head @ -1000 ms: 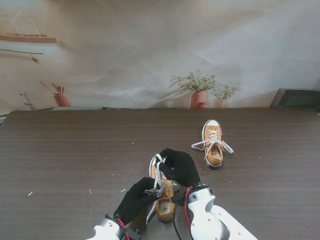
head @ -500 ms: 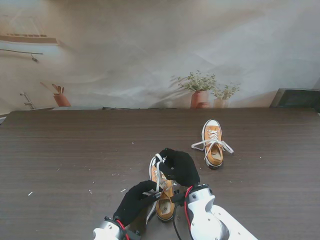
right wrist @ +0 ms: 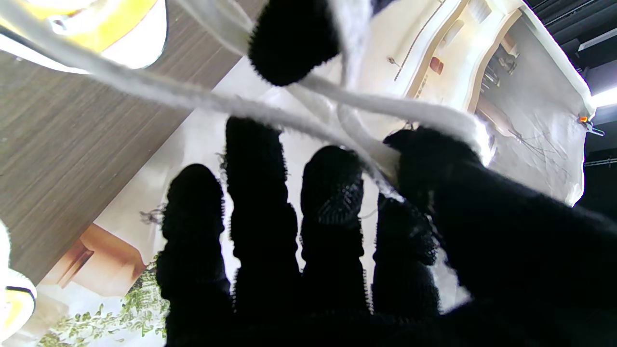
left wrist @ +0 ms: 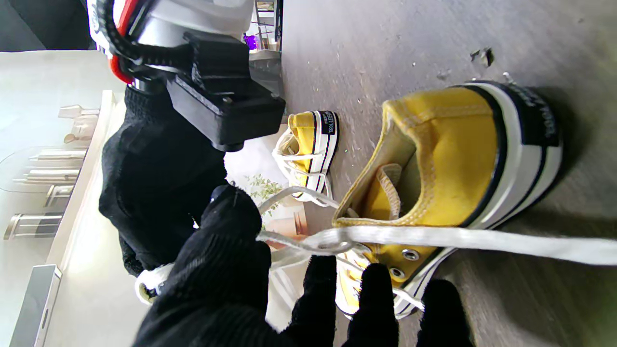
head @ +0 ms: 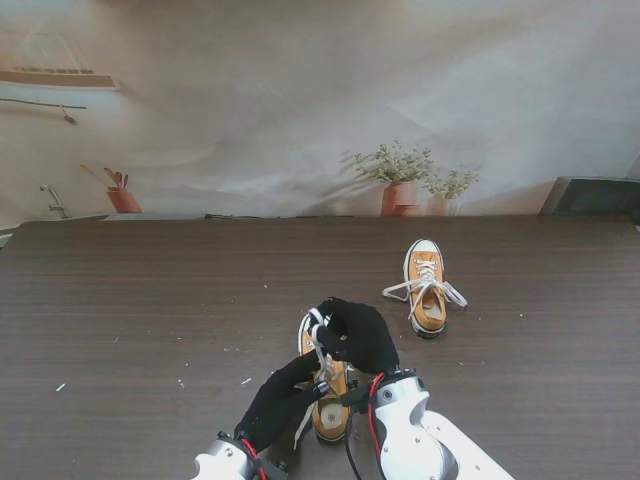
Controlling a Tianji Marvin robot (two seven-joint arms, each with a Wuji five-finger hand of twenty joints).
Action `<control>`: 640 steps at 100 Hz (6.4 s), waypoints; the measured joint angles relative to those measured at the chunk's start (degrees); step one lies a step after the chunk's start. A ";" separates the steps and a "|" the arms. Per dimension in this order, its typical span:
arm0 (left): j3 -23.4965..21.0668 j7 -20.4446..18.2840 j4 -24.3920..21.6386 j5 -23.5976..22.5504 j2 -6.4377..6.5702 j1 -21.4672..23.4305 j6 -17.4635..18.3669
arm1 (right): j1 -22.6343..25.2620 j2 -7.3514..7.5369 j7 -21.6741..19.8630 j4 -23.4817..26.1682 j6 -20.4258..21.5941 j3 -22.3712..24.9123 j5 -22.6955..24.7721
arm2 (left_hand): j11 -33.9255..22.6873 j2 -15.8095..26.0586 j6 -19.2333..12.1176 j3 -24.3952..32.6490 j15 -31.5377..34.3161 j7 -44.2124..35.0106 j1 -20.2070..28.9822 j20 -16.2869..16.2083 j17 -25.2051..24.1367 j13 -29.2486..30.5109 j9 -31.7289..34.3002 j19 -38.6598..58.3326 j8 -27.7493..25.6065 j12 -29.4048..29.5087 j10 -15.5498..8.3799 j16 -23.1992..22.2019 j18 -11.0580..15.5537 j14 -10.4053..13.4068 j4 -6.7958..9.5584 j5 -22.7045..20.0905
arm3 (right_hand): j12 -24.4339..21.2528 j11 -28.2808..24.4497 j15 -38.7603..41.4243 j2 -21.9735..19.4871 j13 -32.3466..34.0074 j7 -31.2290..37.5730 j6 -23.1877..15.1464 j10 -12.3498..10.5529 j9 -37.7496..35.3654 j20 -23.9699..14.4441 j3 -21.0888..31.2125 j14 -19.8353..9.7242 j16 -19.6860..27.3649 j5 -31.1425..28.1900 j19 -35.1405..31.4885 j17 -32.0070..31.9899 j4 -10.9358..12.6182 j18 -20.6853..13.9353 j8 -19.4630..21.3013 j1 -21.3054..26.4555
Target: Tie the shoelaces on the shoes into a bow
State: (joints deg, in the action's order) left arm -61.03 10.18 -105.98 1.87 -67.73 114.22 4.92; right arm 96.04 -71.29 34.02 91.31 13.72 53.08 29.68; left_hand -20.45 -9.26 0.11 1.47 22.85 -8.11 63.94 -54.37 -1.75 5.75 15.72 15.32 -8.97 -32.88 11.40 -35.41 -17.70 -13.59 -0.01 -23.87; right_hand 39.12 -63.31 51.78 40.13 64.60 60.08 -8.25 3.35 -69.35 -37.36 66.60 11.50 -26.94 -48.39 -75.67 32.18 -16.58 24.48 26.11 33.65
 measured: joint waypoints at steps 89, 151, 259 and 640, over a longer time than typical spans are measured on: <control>1.13 3.80 0.69 2.93 -1.12 -1.35 0.11 | 2.52 -0.16 -2.48 0.82 2.37 0.87 -5.26 | 0.72 0.73 -0.05 -0.52 -3.46 5.93 -6.73 0.00 -2.41 -1.13 -5.19 -0.54 3.51 0.00 -0.53 0.00 1.34 1.38 0.13 11.49 | 0.00 0.00 -0.01 0.00 0.00 0.00 0.00 0.00 0.00 0.01 0.00 0.00 0.00 0.00 0.00 0.00 0.00 0.00 0.00 0.00; 2.14 7.90 2.00 17.87 -3.46 -2.72 8.88 | 4.34 -0.11 -1.84 2.04 3.57 1.34 -4.67 | 5.53 1.80 -0.05 -0.45 -8.68 -5.14 -8.38 3.59 -4.33 -1.25 -5.82 -2.91 -0.52 -0.72 -3.19 0.00 1.35 3.83 -0.05 9.98 | 0.00 0.00 -0.02 0.03 0.00 0.00 0.00 0.00 0.00 0.03 0.01 0.00 0.00 0.05 0.00 0.00 0.00 0.00 0.00 -0.09; 4.19 24.84 0.93 12.15 -8.02 -2.89 11.17 | 7.48 0.75 -10.24 6.26 1.99 5.20 -14.13 | -9.05 -17.06 0.84 30.28 20.48 -39.99 -12.20 15.15 10.45 33.65 44.43 39.93 -6.16 3.14 -3.90 1.82 -5.67 0.12 -6.46 -24.36 | -3.45 3.01 -5.49 -1.38 -4.49 -0.22 1.21 1.54 4.79 0.70 0.02 1.36 0.77 1.26 3.65 -6.12 0.00 0.43 -6.11 0.01; -4.02 16.58 4.97 17.02 -6.02 -2.96 13.81 | 12.01 1.35 -12.77 11.34 -6.82 10.48 -21.60 | -15.39 -9.40 0.65 26.55 17.73 -60.51 6.56 7.57 -3.10 16.65 25.17 26.85 -54.33 -33.63 0.66 -13.58 -1.57 0.20 -2.02 -4.84 | -9.72 9.99 -14.91 -7.08 -22.48 2.35 11.61 3.00 25.66 1.59 -4.23 1.01 2.50 -2.54 14.22 -18.07 -0.01 -2.46 9.45 1.22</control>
State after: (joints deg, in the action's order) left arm -65.05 26.76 -101.00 18.89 -73.75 111.25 18.73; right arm 108.05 -69.94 21.26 102.65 6.90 63.56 8.07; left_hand -35.84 -18.66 0.76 28.02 40.58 -68.62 70.50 -46.79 -4.85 22.40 40.89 42.17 -63.30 -66.51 12.05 -48.99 -19.28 -13.39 -2.03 -28.70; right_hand 29.39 -53.33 36.88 33.05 42.12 62.43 3.36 6.35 -43.69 -35.77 62.37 12.51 -24.43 -50.93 -61.45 14.11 -16.59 22.02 35.57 34.87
